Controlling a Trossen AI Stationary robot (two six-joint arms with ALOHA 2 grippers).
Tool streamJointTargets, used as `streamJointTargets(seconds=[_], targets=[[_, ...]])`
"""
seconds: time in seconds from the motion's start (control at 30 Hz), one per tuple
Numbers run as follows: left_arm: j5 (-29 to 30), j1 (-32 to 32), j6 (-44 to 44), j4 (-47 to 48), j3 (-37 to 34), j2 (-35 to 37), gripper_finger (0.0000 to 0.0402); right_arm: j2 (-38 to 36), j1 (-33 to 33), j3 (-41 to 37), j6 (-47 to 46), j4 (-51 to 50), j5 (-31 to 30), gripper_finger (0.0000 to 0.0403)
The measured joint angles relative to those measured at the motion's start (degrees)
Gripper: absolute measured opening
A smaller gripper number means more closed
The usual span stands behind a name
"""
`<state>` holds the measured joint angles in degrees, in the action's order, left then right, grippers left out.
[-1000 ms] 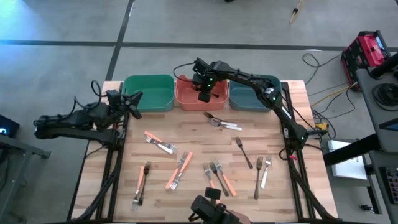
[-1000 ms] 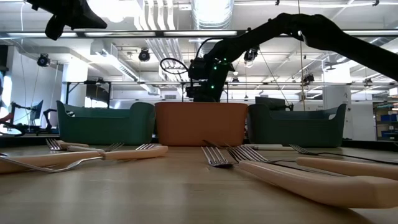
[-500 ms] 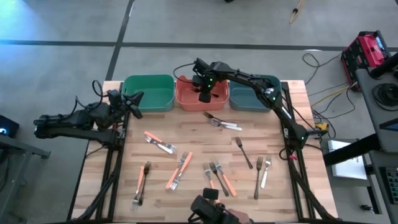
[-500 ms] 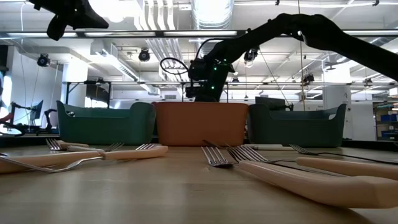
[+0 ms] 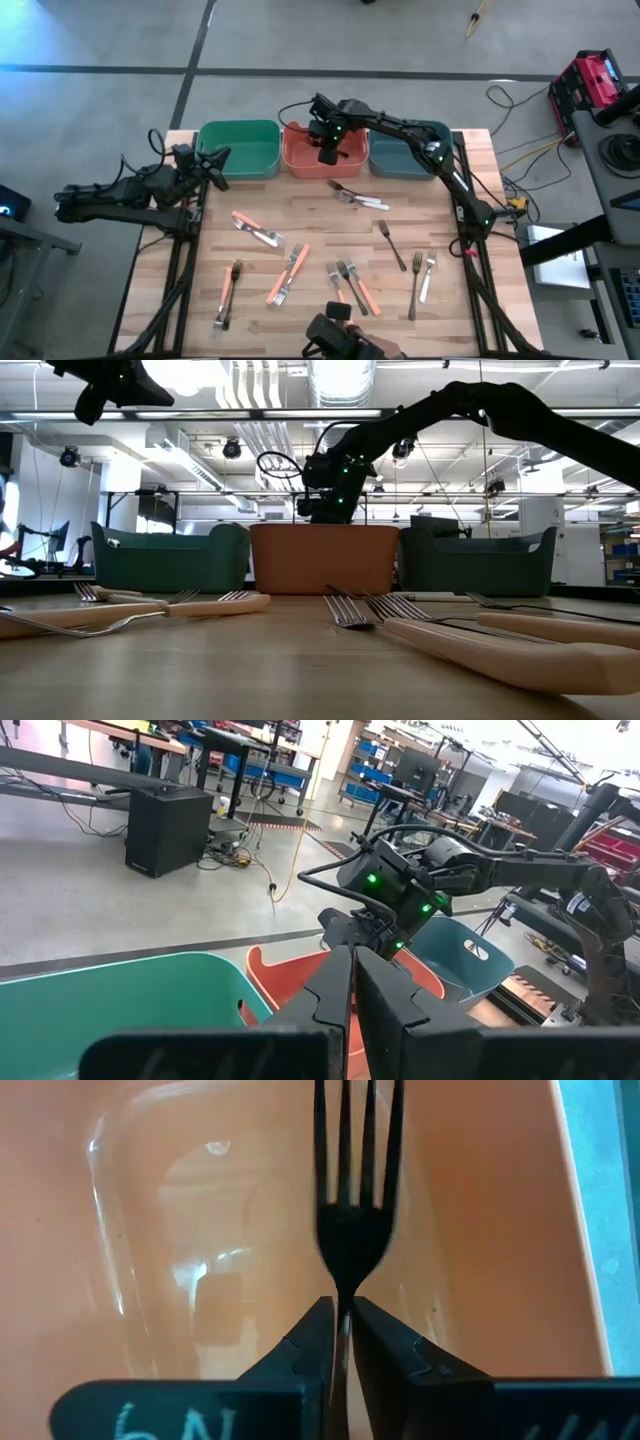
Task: Sort silverware by color (type)
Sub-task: Put the black fork into the orange bin, then put the orange fork into the green bin
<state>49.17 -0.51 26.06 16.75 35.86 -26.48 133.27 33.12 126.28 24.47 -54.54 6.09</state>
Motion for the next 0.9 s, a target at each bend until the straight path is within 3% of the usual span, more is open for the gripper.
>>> streamJointTargets(seconds=[0.4, 0.7, 0.77, 0.9], targets=[[0.00, 0.00, -0.03, 0.02, 0.00, -0.04, 0.0000, -1.03, -0.05, 4.65, -4.95, -1.05, -0.10, 0.0048], [-0.40, 0.00, -8.99, 0.48, 0.00, -1.96, 0.0000, -10.08, -0.54, 8.33, -11.42, 0.78, 3.34, 0.0045], [-3.44, 0.00, -8.44, 1.44, 0.00, -2.67, 0.0000, -12.54, -1.31, 8.21, -10.62, -0.19, 5.04, 0.0041], [-18.34, -0.07, -5.63, 4.56, 0.00, -4.36, 0.0000, -18.13, -5.00, 7.31, -5.95, -2.72, 5.97, 0.0029]])
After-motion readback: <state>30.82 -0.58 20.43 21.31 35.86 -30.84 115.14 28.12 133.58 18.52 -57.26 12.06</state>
